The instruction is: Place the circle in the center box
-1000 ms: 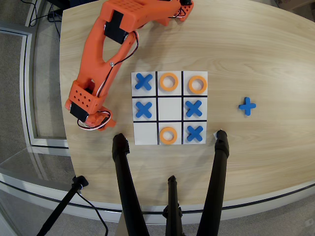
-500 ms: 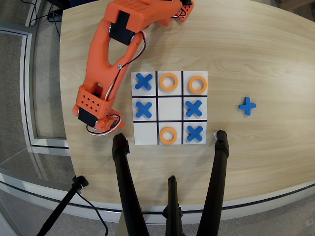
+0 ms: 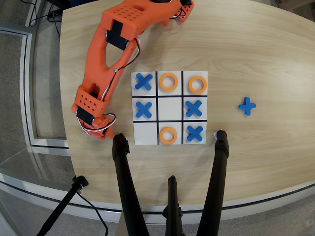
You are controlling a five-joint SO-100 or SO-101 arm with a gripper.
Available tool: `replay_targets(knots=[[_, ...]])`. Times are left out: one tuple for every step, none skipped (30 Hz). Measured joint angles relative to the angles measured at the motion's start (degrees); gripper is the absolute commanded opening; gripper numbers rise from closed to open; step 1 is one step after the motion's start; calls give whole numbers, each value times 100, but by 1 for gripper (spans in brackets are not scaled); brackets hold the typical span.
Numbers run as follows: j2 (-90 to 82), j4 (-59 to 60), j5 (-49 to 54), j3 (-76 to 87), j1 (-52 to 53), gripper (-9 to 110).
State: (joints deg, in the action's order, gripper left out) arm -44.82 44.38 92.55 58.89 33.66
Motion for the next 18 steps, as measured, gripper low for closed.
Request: replay_targets(knots=[[0,53,62,0,35,25],[0,158,114,0,70,25],[0,272,158,-9,88,25],[-9,413,211,-26,97,25],[-9,562,255,-70,114,25],[-18,712,290,-105,123,25],[-18,870,316,-132,123,25],[-26,993,334,-132,132,25],[-35,1099,334,-141,141,25],[-44,1230,334,-141,149,25],[-70,1371,334,-141,158,25],[-97,1494,334,-141,158,24],[-114,1626,334,-141,149,24],[-132,1731,325,-141,123,24],[-141,1837,299,-141,97,24],[-141,1898,229,-141,62,24],[-149,1916,149,-141,18,24],[-149,1925,79,-141,-26,24]])
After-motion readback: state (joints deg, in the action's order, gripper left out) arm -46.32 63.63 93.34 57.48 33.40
